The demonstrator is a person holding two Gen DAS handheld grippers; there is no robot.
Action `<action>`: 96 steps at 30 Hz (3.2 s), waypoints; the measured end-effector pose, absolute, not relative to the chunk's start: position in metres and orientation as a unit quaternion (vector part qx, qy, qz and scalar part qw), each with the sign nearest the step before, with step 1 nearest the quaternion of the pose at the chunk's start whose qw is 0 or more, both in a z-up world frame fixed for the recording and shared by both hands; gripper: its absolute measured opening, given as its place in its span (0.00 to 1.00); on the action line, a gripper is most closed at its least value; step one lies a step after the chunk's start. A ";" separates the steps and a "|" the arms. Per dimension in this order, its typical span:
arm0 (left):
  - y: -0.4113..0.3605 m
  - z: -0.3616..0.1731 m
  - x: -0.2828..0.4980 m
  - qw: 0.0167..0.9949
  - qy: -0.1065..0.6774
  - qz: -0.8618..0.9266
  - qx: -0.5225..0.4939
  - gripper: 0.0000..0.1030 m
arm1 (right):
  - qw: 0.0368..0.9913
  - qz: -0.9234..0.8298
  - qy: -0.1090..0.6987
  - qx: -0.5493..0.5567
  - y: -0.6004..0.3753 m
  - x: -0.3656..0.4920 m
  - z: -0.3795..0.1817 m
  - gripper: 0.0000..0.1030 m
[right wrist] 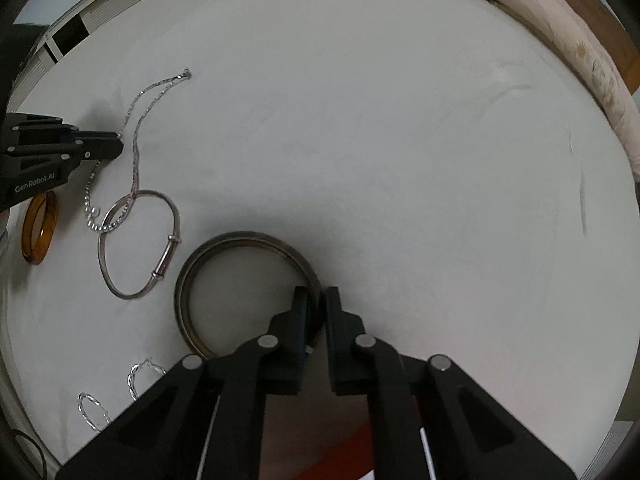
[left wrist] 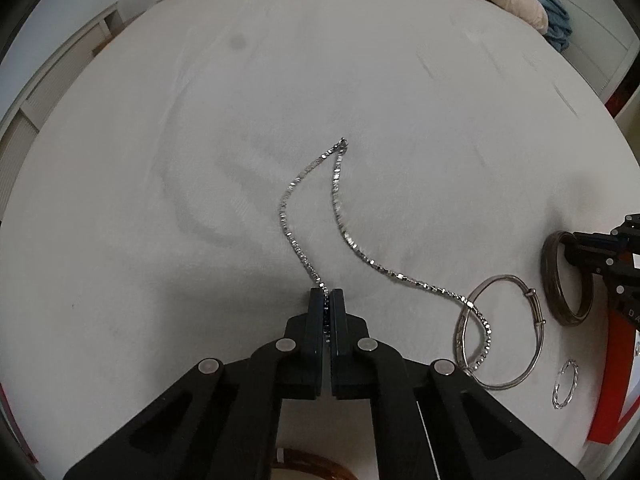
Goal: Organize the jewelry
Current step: 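Grasp the silver chain necklace with the left tool while the right tool grasps the dark brown bangle, then carry the necklace and dark brown bangle into the red box and open both tools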
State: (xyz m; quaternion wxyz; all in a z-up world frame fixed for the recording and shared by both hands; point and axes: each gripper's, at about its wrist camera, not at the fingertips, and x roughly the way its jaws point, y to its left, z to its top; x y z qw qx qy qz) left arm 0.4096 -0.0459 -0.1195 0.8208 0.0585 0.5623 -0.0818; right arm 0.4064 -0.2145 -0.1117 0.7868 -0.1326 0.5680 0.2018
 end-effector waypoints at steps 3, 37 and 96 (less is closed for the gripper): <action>-0.044 -0.115 0.404 0.831 0.550 -0.076 0.048 0.02 | 0.798 0.198 0.554 -0.132 -0.212 0.401 -0.107 0.07; -0.082 0.075 0.323 0.911 0.393 -0.094 0.084 0.02 | 0.905 0.121 0.407 -0.034 -0.301 0.270 0.070 0.07; -0.301 -0.114 0.274 0.790 0.552 -0.256 0.076 0.03 | 0.843 0.027 0.536 -0.002 -0.410 0.262 -0.105 0.08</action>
